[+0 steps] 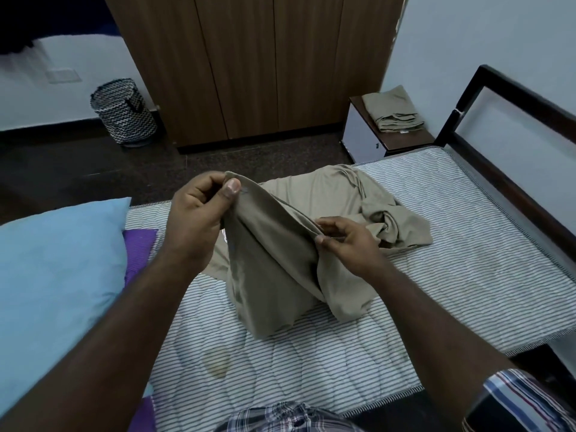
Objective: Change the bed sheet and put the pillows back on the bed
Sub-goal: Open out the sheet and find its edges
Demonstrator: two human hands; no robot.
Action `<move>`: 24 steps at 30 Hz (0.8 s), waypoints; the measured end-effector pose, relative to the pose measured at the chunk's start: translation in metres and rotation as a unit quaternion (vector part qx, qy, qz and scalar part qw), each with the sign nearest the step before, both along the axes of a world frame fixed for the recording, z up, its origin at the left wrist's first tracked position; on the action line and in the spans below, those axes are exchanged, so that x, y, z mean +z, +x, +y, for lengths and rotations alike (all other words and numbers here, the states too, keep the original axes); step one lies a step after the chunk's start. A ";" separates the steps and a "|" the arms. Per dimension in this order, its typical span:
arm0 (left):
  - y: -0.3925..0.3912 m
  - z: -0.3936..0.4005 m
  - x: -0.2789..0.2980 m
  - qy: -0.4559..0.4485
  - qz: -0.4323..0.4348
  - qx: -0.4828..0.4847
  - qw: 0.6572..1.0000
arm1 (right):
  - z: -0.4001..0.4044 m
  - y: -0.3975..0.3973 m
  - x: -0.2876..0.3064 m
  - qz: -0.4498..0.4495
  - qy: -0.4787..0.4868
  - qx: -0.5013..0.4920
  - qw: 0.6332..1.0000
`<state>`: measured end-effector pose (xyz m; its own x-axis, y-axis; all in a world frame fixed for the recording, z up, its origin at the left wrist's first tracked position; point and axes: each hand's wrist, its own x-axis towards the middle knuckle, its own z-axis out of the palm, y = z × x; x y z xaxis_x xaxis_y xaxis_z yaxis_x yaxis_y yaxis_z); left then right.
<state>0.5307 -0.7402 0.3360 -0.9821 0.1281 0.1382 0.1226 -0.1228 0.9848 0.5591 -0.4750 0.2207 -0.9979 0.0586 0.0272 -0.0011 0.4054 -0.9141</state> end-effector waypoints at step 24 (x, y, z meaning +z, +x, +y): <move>0.013 -0.006 0.011 0.028 -0.034 0.137 0.990 | -0.037 0.025 -0.079 0.154 0.345 0.074 0.923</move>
<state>0.5442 -0.7459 0.3471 -0.9861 -0.1508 0.0694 0.0920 -0.1490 0.9845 0.5845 -0.5121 0.1421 -0.9324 -0.2145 0.2911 -0.3196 0.8653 -0.3862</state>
